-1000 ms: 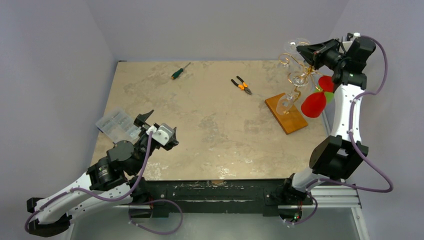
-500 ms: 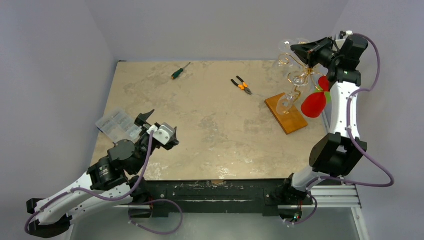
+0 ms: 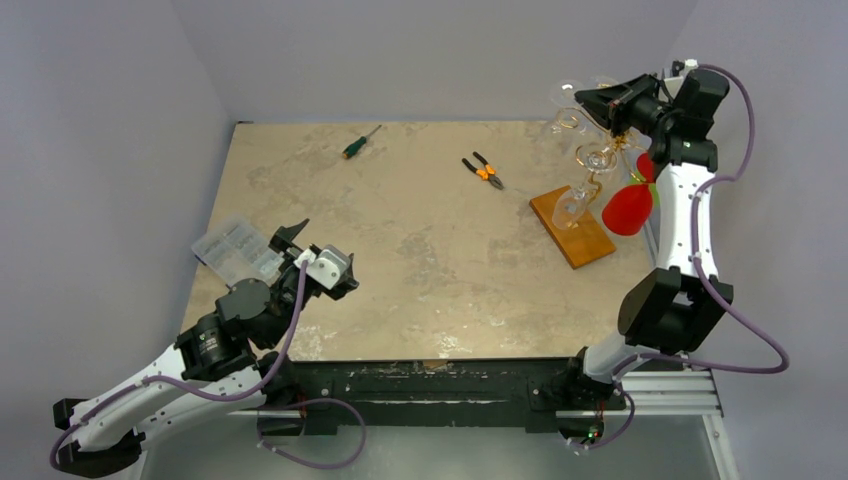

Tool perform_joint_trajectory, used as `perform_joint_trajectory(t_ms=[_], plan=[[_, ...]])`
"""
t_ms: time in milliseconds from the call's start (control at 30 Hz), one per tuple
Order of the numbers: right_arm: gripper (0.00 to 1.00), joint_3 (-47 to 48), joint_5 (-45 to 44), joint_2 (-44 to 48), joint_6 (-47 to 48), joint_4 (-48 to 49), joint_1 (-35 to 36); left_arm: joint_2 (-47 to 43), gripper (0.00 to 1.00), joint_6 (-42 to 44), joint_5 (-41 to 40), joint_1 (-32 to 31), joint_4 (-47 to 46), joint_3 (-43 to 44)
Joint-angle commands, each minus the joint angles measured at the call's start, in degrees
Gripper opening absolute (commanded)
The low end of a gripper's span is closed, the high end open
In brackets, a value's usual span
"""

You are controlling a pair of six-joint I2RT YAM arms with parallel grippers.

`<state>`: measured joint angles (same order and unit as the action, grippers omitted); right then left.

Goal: Place the wine glass upside down on the wine glass rack
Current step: Turn the wine glass upside down at the wine rack.

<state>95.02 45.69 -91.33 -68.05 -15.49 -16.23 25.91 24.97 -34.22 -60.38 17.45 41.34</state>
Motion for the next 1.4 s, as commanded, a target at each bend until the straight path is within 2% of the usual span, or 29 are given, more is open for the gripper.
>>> perform_joint_trajectory(t_ms=[0,1000,1367], plan=[[0.0,0.47,0.43,4.1,0.9,2.46,0.32,-0.14,1.0,-1.32,0.73,0.35,-1.46,-0.12],[0.0,-2.52,2.79,6.93,5.69,-2.62,-3.43,-0.34,1.0,-1.42,0.88,0.35,-1.29,-0.21],[0.04,-2.33,3.67,5.78,6.16,-2.94,-4.44,-0.2,1.0,-1.39,0.82,0.35,-1.46,-0.3]])
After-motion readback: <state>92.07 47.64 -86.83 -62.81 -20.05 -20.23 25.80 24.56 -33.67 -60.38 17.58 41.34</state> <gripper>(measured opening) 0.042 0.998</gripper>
